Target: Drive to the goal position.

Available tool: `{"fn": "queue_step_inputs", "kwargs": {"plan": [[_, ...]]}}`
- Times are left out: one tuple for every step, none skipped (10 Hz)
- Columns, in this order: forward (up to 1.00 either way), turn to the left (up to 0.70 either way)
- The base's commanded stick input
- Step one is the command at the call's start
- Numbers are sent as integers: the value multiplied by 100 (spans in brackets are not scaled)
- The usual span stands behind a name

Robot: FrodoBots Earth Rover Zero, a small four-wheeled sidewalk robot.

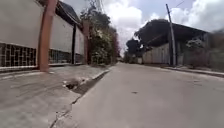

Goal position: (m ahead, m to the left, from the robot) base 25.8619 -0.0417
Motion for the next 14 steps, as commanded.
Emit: {"fn": "queue_step_inputs", "kwargs": {"plan": [[100, -24], [100, -23], [100, -22], [100, -22], [100, -25], [100, -16], [100, -1], [100, -5], [100, -16], [100, -27], [100, -28], [100, -26], [100, -18], [100, -8]]}}
